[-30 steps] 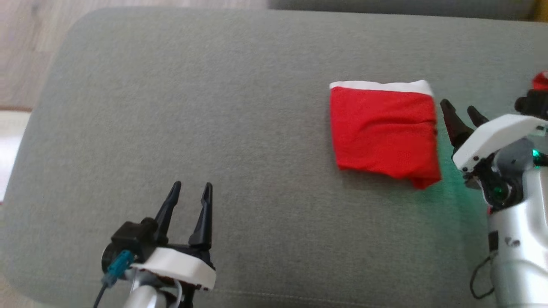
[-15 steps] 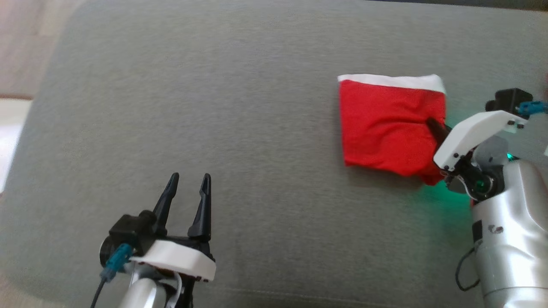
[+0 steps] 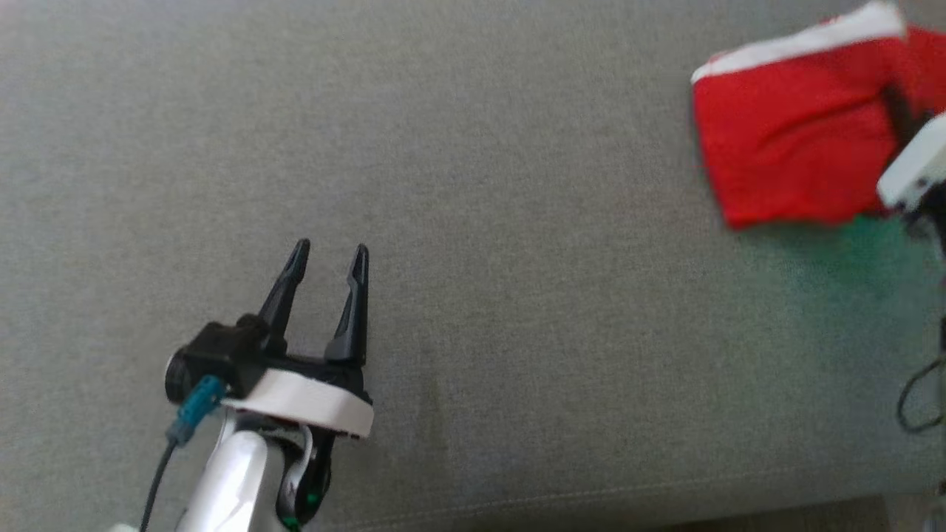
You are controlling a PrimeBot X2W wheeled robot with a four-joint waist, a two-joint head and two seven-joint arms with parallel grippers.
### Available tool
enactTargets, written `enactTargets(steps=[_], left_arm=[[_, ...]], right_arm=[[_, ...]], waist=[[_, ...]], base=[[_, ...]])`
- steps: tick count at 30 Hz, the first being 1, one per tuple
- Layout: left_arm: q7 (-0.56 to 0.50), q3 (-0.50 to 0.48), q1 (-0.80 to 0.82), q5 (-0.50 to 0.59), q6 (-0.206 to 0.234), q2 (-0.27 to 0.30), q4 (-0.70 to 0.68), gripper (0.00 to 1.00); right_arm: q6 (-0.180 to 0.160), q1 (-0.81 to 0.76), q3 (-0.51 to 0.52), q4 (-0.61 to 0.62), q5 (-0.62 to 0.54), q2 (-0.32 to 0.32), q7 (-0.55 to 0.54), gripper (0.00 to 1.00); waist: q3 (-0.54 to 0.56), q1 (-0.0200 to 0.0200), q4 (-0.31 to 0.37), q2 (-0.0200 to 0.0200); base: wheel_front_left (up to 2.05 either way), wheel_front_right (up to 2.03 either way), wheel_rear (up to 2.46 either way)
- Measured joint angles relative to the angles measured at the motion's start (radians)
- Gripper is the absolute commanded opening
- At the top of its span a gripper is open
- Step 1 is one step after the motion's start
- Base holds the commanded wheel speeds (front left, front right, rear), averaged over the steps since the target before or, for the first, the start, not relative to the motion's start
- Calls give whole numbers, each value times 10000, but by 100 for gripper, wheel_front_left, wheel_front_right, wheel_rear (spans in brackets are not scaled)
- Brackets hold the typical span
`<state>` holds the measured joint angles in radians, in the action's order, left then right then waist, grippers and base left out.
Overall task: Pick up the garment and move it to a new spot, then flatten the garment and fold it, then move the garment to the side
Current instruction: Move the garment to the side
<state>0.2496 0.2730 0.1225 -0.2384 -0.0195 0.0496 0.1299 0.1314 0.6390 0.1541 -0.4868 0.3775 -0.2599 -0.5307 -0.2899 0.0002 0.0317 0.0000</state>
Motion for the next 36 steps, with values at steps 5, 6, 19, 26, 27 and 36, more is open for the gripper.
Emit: enactTargets(steps=[5,6,19,26,27,36], left_arm=[[0,-19,287,157,-82,-8,46,100],[0,-19,298,157,-82,-12,42,100],[0,-479,252,155,-79,-12,-15,100],[0,-491,278,73,-71,-13,-15,100],[0,-504,278,71,-69,-13,-15,100],[0,-623,90,-56,23,-15,31,100]], right_arm=[[0,1198,-44,201,-522,-909,-723,0],[0,1295,21,190,-602,-1210,-991,0],[0,1296,846,-52,-3599,-3425,-1722,100],[0,1301,1080,10,-4589,-3223,345,100],[0,1291,1127,75,-4608,-3108,667,100],[0,-420,786,1772,-3935,-1616,2452,100]], waist=[[-629,1,22,0],[-677,1,-63,0],[-1112,-1,-635,0],[-1064,-1,-548,0],[-1005,-1,-535,0],[-87,-2,-479,0]], base=[[0,0,0],[0,0,0],[0,0,0],[0,0,0],[0,0,0],[0,0,0]])
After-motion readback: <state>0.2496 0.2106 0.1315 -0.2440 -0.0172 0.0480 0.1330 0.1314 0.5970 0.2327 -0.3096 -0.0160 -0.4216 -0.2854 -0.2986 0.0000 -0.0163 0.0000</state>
